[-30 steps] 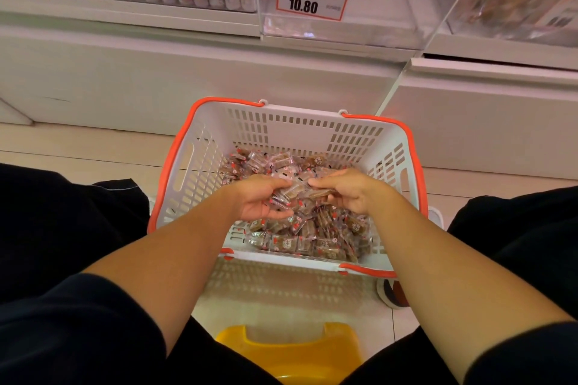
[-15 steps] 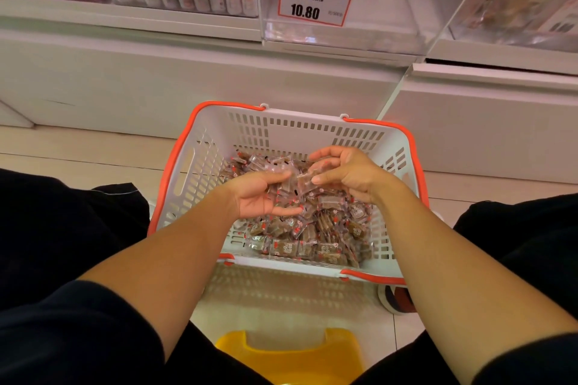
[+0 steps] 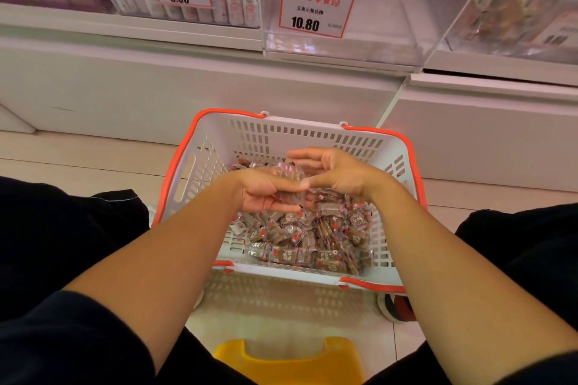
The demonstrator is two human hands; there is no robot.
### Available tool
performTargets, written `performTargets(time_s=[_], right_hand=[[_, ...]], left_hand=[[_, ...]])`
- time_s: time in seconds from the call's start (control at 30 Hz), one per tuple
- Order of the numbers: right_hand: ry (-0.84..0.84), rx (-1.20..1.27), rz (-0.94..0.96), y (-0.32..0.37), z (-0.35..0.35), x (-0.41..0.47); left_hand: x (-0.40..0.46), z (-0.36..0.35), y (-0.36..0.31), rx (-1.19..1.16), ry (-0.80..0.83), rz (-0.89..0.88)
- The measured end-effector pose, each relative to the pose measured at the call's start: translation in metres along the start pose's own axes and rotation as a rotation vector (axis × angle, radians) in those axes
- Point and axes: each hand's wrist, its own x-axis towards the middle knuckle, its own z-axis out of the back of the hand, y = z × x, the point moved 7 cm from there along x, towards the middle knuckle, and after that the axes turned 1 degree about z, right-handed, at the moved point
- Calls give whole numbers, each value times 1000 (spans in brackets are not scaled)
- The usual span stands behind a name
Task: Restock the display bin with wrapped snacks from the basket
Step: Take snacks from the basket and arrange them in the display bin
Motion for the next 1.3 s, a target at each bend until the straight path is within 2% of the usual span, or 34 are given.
performTargets(time_s=[0.17, 0.33, 0.43, 0.53, 0.6, 0.67, 0.73, 0.77, 0.9, 1.03, 1.17, 1.3], right_hand=[[-56, -179, 57, 47, 17, -17], [-49, -491, 152, 136, 24, -41], [-78, -587, 312, 203, 28, -65], [-150, -508, 426, 257, 53, -85], [-261, -409, 448, 278, 91, -88], [-433, -404, 420, 287, 135, -79], [-579, -509, 314, 284, 169, -61], [-594, -557, 257, 280, 179, -49], [-413, -668, 133, 268, 180, 13], [-218, -795, 103, 261, 151, 58], [-281, -1077, 131, 262, 137, 76], [-383, -1114, 113, 264, 140, 81]], left_hand=[[-28, -18, -33, 462, -18, -37], [-87, -42, -108, 724, -87, -208], [-134, -64, -158, 792, -89, -336], [-177, -79, -205, 669, -97, -465], [-198, -69, -243, 643, -316, -660], [-217, -50, -277, 848, -710, -888], [-218, -36, -295, 1099, -988, -962], [-211, -29, -300, 1163, -1031, -945], [-180, -14, -323, 1332, -1046, -867], [-169, -11, -336, 1303, -951, -898], [-165, -8, -335, 1258, -899, -890], [-162, -5, -337, 1222, -858, -913]])
